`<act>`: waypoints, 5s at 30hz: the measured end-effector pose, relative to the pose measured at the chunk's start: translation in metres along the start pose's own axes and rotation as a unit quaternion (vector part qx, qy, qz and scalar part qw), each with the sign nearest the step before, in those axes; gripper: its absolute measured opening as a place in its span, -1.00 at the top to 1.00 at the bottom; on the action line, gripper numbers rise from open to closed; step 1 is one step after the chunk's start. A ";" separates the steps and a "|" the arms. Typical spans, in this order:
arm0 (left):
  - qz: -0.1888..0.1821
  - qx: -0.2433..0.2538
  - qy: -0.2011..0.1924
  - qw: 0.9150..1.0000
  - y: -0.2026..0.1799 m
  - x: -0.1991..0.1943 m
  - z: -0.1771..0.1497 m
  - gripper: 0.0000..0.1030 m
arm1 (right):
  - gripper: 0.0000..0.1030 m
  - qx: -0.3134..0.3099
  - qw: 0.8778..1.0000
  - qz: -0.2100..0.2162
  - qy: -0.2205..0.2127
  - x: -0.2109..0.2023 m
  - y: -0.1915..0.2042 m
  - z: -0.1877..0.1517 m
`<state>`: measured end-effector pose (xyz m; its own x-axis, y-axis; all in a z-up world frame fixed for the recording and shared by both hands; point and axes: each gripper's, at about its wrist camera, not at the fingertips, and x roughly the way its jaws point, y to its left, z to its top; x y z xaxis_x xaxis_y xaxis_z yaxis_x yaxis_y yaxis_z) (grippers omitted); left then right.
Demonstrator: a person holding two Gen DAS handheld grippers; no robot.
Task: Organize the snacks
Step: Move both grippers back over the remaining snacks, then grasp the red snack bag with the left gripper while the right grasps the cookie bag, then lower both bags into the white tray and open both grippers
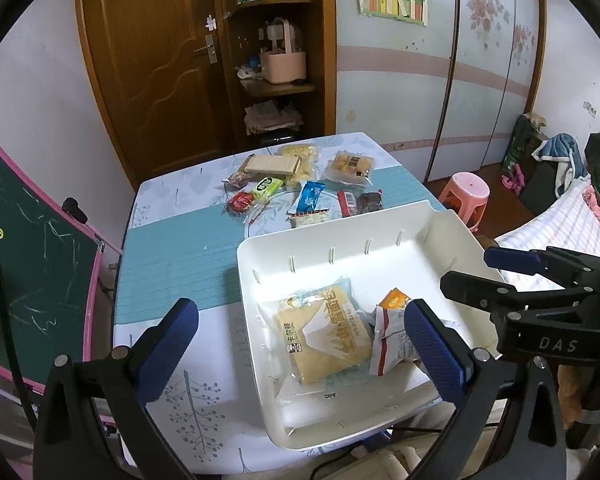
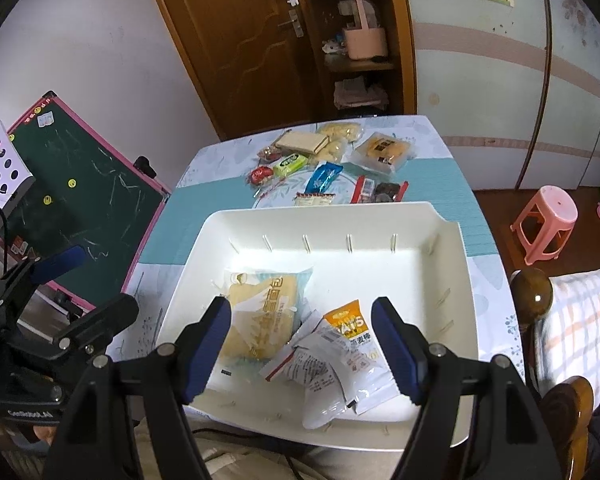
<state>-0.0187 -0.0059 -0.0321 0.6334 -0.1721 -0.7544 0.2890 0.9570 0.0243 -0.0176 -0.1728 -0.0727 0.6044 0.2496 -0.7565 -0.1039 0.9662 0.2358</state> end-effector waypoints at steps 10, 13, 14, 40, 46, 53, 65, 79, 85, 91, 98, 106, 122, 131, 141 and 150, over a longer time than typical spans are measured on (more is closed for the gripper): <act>0.006 -0.011 0.006 1.000 0.007 0.017 0.010 -0.99 | -0.42 0.006 1.000 0.002 0.018 0.016 -0.007 0.006; 0.008 -0.013 -0.002 1.000 0.010 0.019 0.017 -0.99 | -0.42 0.010 1.000 0.003 0.021 0.022 -0.010 0.010; 0.008 -0.014 -0.003 1.000 0.011 0.020 0.019 -0.99 | -0.42 0.012 1.000 0.003 0.024 0.024 -0.011 0.011; 0.075 0.008 -0.015 0.997 0.039 0.066 0.107 -0.99 | -0.42 -0.005 1.000 -0.006 0.021 0.043 -0.026 0.099; 0.092 0.025 -0.029 0.995 0.050 0.070 0.153 -0.99 | -0.42 -0.004 1.000 -0.020 -0.005 0.028 -0.039 0.156; 0.104 0.031 -0.028 0.994 0.064 0.086 0.203 -0.99 | -0.42 -0.001 0.998 -0.044 -0.037 0.010 -0.048 0.224; 0.118 -0.006 0.055 0.991 0.100 0.195 0.252 -0.99 | -0.42 0.042 0.996 -0.082 0.018 0.093 -0.080 0.292; 0.075 -0.134 0.211 0.965 0.137 0.360 0.194 -0.97 | -0.42 0.188 0.967 -0.080 0.152 0.274 -0.151 0.256; 0.072 -0.147 0.245 0.956 0.133 0.389 0.172 -0.97 | -0.43 0.156 0.966 -0.117 0.168 0.304 -0.139 0.246; 0.069 -0.185 0.273 0.942 0.145 0.406 0.151 -0.77 | -0.49 0.113 0.967 -0.156 0.166 0.310 -0.127 0.247; 0.059 -0.212 0.283 0.934 0.156 0.410 0.137 -0.62 | -0.49 0.102 0.965 -0.189 0.151 0.302 -0.125 0.247; 0.061 -0.183 0.282 0.940 0.147 0.411 0.133 -0.33 | -0.58 0.140 0.960 -0.183 0.158 0.307 -0.134 0.245; 0.082 -0.164 0.240 0.953 0.126 0.394 0.148 0.03 | -0.48 0.190 0.965 -0.086 0.161 0.320 -0.133 0.223; 0.046 -0.138 0.169 0.975 0.120 0.292 0.179 0.03 | -0.48 0.172 0.980 -0.022 0.102 0.233 -0.111 0.227; -0.022 -0.057 0.063 0.996 0.078 0.111 0.174 0.02 | -0.50 0.075 0.997 0.026 -0.008 0.064 -0.058 0.186; -0.066 -0.001 -0.005 0.998 0.031 0.014 0.118 0.01 | -0.51 0.048 0.994 0.072 -0.072 -0.020 -0.027 0.108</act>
<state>0.0842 -0.0060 0.0355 0.5966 -0.2994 -0.7446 0.3689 0.9263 -0.0769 0.0585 -0.2107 0.0017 0.6958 0.3673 -0.6173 -0.1266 0.9086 0.3979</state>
